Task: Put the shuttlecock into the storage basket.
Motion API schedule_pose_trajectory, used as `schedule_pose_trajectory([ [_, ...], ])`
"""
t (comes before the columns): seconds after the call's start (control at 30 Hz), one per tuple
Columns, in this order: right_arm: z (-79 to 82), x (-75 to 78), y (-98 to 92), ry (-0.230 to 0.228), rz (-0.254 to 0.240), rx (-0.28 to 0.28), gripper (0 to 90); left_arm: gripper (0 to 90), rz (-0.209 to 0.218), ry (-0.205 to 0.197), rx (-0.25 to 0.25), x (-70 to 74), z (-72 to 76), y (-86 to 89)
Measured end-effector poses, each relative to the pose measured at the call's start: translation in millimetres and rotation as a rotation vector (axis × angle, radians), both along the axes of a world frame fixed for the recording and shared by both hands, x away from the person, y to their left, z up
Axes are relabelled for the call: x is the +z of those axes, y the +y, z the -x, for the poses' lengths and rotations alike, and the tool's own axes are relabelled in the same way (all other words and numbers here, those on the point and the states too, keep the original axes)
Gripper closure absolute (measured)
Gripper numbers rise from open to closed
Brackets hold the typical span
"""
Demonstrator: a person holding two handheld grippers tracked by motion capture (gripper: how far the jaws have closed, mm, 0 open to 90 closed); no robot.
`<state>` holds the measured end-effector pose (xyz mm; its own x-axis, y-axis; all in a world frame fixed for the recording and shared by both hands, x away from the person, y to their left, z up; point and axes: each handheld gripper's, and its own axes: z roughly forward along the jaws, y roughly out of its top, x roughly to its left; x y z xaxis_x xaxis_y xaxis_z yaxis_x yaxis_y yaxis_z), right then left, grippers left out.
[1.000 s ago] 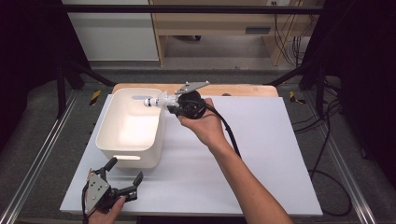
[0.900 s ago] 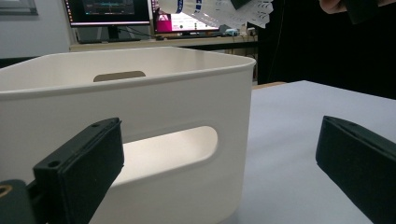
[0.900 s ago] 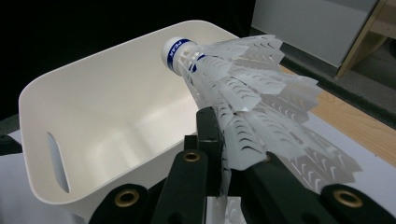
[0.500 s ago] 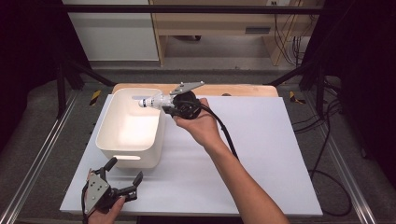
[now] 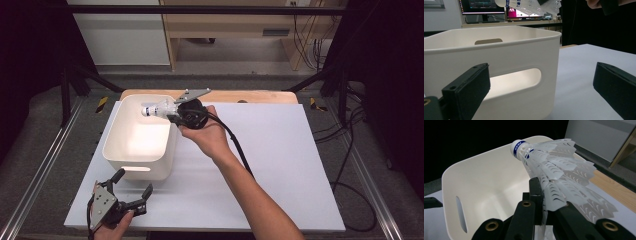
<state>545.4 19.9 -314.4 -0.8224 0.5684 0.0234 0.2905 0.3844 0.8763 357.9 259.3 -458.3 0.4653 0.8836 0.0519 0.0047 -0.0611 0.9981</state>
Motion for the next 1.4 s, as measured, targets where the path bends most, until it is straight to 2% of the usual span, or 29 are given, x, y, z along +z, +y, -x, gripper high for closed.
schedule_pose_trajectory([
  [1.4,4.9,-4.9,27.3,0.002,0.006,0.051,89.3,1.0,0.004,-0.003,0.001,0.6,0.3,0.8],
])
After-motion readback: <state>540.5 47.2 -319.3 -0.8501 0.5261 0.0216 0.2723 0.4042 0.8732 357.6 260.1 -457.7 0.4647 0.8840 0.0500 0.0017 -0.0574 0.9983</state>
